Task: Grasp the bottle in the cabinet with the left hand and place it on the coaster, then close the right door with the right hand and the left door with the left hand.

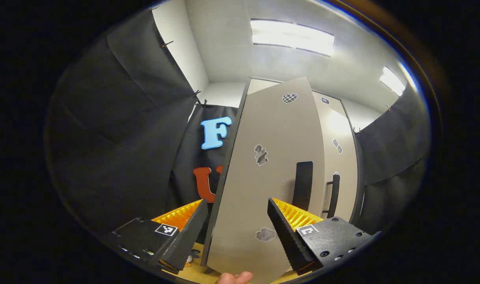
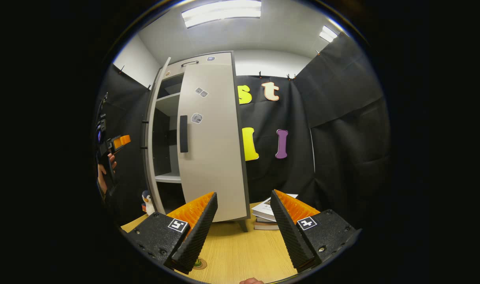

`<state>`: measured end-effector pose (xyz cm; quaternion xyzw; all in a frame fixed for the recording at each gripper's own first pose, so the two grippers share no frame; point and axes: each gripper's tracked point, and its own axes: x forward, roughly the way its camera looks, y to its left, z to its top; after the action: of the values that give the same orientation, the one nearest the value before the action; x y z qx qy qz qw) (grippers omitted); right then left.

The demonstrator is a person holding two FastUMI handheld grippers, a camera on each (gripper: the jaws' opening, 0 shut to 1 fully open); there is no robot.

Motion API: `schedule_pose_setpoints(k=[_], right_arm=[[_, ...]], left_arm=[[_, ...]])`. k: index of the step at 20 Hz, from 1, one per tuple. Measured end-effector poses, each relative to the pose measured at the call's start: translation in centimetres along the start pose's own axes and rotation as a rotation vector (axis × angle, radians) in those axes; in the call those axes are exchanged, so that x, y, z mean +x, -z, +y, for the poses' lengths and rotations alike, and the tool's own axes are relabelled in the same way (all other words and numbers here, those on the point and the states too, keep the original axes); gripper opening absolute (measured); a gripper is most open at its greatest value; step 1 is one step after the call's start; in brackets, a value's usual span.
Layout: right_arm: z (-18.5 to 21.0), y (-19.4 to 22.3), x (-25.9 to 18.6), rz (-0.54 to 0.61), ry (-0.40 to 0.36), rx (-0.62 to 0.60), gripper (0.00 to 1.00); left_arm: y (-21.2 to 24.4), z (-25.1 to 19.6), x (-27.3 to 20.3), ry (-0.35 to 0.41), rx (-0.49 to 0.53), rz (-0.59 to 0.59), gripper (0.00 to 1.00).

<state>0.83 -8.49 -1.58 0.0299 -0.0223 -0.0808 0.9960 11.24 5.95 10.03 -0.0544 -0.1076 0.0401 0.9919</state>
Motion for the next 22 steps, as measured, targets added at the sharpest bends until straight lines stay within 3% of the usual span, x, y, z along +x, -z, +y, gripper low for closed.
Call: schedule_pose_setpoints(k=[3,4,6,7,9,10,11,14,16,19,20,21,22], right_arm=[[0.5,0.1,0.4,0.006,-0.011,-0.017,0.83],[0.9,0.0,0.5,0.004,-0.02,-0.02,0.83],[1.6,0.1,0.8,0.005,-0.04,-0.016,0.83],[2.0,0.2,0.9,0.006,-0.049,-0.013,0.83],[2.6,0.4,1.0,0.012,-0.062,-0.007,0.83],[3.0,0.5,1.1,0.014,-0.072,-0.009,0.83],[3.3,0.6,1.2,0.021,-0.08,-0.013,0.83],[4.1,1.0,1.2,0.035,-0.1,-0.02,0.83],[4.2,1.1,1.2,0.035,-0.095,-0.027,0.83],[4.3,1.4,1.4,0.033,-0.085,-0.053,0.83],[4.5,1.5,1.4,0.037,-0.09,-0.052,0.83],[4.8,1.7,1.3,0.043,-0.095,-0.048,0.83],[5.0,1.9,1.3,0.049,-0.1,-0.044,0.83]], left_arm=[[0.4,0.0,-0.1,0.001,0.038,0.025,0.99],[0.6,0.0,-0.2,0.009,0.042,0.045,0.94],[1.6,-0.5,-1.2,0.035,0.043,0.092,0.94],[2.2,-0.5,-2.1,0.035,0.052,0.111,0.99],[4.3,-0.5,-4.0,0.025,0.073,0.146,0.99],[5.2,-1.1,-4.7,0.023,0.086,0.159,0.94],[6.1,-1.5,-5.4,0.024,0.102,0.17,0.99],[8.7,-2.5,-7.9,0.03,0.143,0.221,0.99],[9.7,-3.2,-9.3,0.032,0.137,0.237,0.95],[10.2,-3.8,-10.7,0.016,0.083,0.24,0.95],[10.8,-4.0,-11.6,0.014,0.065,0.24,0.99],[11.0,-3.9,-12.0,0.009,0.057,0.238,0.95],[11.4,-3.8,-12.6,0.006,0.055,0.24,0.99]])
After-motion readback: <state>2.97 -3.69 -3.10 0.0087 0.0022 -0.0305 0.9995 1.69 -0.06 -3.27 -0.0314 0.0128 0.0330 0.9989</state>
